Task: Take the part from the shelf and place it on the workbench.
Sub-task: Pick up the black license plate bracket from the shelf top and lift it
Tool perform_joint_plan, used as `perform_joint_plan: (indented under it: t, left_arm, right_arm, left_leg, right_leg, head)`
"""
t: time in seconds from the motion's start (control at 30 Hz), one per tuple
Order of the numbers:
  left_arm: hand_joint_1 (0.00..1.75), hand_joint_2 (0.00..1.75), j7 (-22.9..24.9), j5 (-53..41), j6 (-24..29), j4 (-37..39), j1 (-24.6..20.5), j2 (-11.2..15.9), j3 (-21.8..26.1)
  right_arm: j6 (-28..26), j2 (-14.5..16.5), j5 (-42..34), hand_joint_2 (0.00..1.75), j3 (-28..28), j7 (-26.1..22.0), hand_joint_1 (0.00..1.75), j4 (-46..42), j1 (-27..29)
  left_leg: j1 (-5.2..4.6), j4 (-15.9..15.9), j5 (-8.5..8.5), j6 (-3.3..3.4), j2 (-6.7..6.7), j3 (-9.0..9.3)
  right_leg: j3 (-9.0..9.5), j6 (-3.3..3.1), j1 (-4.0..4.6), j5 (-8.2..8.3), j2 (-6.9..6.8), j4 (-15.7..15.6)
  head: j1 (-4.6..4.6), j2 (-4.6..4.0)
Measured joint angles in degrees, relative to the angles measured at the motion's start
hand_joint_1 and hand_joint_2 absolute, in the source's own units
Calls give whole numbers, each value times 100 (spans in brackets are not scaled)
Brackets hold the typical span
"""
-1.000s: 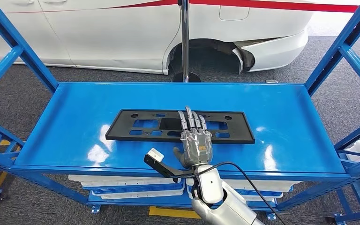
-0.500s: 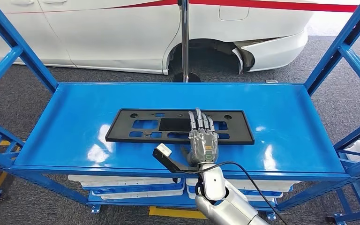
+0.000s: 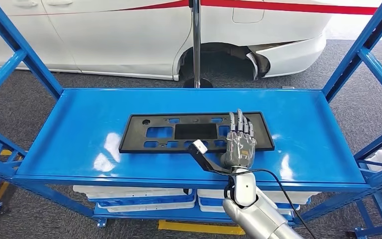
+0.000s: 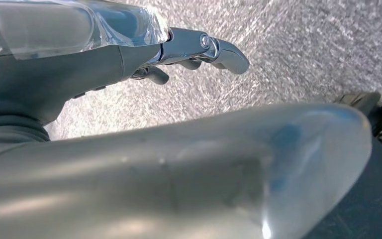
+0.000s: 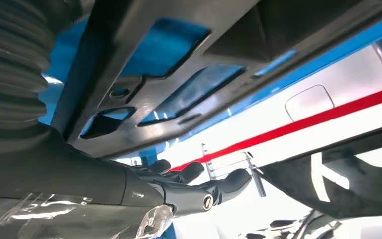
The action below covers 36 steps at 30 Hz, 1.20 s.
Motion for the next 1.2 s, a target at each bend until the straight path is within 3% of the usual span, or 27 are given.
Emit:
perform_joint_plan:
  t: [0.03, 0.27, 0.73, 0.93, 1.07, 1.2]
  left_arm:
    - [0, 0, -3, -19, 16, 0, -1, 0, 0]
    - [0, 0, -8, -43, 30, 0, -6, 0, 2]
    - [0, 0, -8, -122, 74, 0, -21, 0, 3]
    - [0, 0, -36, -169, 216, 0, -15, 1, 11]
    - [0, 175, -316, -105, 459, 0, -2, 5, 45]
    - [0, 175, -1094, 247, 717, 0, 25, 18, 214]
  right_arm:
    - [-38, -8, -54, 175, -25, -49, 175, 24, 20]
    - [-236, -18, -327, 175, -144, -408, 175, 183, 120]
    - [-465, -20, -496, 175, -183, -666, 175, 265, 137]
    - [-491, -19, -1524, 175, -278, -1284, 175, 69, 143]
    - [-493, -33, -2925, 175, -455, -1977, 175, -502, 189]
    - [-507, -81, -4010, 175, -761, -2524, 175, -1581, 499]
  left_leg:
    - [0, 0, 0, 0, 0, 4]
    - [0, 0, -2, 0, 1, 21]
    - [0, 0, -18, 2, 4, 61]
    - [0, 0, -18, 2, 10, 84]
    - [0, 0, -19, 2, 23, 98]
    - [0, 1, -18, 1, 23, 91]
  right_leg:
    - [4, 0, 0, 0, 0, 0]
    - [23, 0, 0, 0, 1, 0]
    - [68, -1, 1, -2, 8, -2]
    - [89, -1, 2, -3, 14, -2]
    - [97, -2, 2, -1, 32, -2]
    - [80, -2, 1, 3, 32, -2]
  head:
    - [0, 0]
    - [0, 0]
    - [-1, 0]
    - [-1, 0]
    - [-1, -1]
    - [0, 0]
